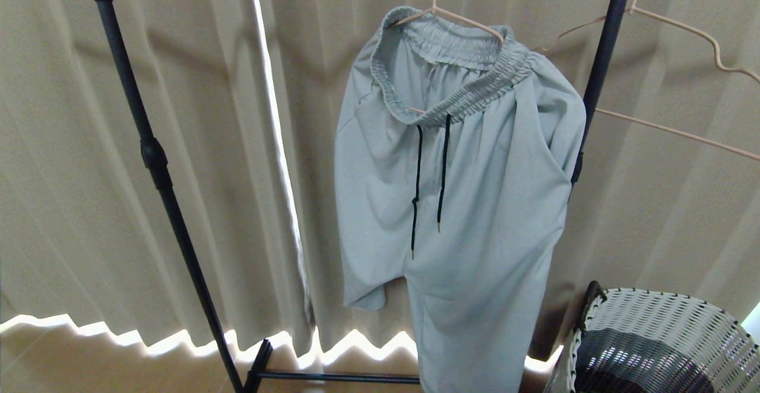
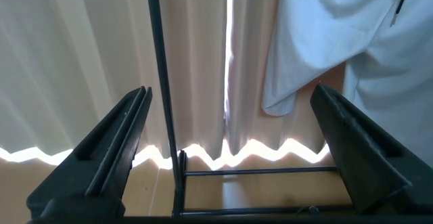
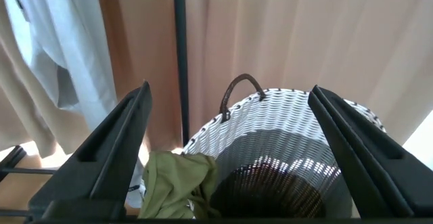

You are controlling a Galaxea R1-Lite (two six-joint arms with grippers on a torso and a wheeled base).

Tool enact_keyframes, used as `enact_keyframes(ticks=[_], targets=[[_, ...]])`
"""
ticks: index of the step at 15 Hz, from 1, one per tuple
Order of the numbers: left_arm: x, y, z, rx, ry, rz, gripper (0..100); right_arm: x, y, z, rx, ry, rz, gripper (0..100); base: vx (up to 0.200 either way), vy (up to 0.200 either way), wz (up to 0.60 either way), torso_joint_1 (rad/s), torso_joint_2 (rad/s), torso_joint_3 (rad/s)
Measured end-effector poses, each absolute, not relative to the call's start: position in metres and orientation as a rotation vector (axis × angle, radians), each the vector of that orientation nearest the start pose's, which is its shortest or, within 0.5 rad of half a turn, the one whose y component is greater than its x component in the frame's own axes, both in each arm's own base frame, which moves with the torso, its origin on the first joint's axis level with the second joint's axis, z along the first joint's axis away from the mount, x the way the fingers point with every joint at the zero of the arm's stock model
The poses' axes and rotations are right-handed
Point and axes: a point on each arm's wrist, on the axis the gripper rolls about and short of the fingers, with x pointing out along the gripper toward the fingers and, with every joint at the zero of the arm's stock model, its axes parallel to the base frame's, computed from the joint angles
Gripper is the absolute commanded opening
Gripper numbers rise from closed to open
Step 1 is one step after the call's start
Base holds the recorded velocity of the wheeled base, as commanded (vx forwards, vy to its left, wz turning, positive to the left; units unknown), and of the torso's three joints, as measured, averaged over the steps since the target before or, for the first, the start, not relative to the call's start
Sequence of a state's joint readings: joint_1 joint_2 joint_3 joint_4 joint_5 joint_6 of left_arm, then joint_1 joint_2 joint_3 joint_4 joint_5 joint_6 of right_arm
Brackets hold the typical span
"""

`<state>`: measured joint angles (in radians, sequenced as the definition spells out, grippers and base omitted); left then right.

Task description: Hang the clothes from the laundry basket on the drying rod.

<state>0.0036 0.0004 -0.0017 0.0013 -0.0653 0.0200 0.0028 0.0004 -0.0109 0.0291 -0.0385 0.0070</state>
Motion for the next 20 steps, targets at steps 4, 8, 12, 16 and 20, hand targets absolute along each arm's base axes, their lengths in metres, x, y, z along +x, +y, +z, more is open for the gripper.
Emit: enact_keyframes(ticks=[4, 8, 12, 16, 20], targets=[[-0.023, -0.002, 0.076, 0.020, -0.001, -0.064, 100, -0.027, 0.000, 0.087, -0.057, 0.079, 0.034, 100, 0.000, 0.000, 0.00, 0.000, 0.00, 0.000], [-0.023, -0.002, 0.076, 0.021, 0.000, -0.062, 100, -0.013, -0.001, 0.115, -0.172, 0.397, 0.158, 100, 0.000, 0.000, 0.00, 0.000, 0.00, 0.000], [-0.023, -0.002, 0.076, 0.021, 0.000, -0.063, 100, 0.043, 0.007, 0.131, -0.260, 0.704, 0.252, 100, 0.000, 0.000, 0.00, 0.000, 0.00, 0.000], [-0.023, -0.002, 0.076, 0.020, 0.000, -0.063, 100, 0.105, 0.025, 0.111, -0.330, 0.962, 0.363, 100, 0.000, 0.000, 0.00, 0.000, 0.00, 0.000], [-0.023, -0.002, 0.076, 0.020, 0.000, -0.063, 100, 0.138, 0.044, 0.077, -0.390, 1.092, 0.444, 100, 0.000, 0.000, 0.00, 0.000, 0.00, 0.000]])
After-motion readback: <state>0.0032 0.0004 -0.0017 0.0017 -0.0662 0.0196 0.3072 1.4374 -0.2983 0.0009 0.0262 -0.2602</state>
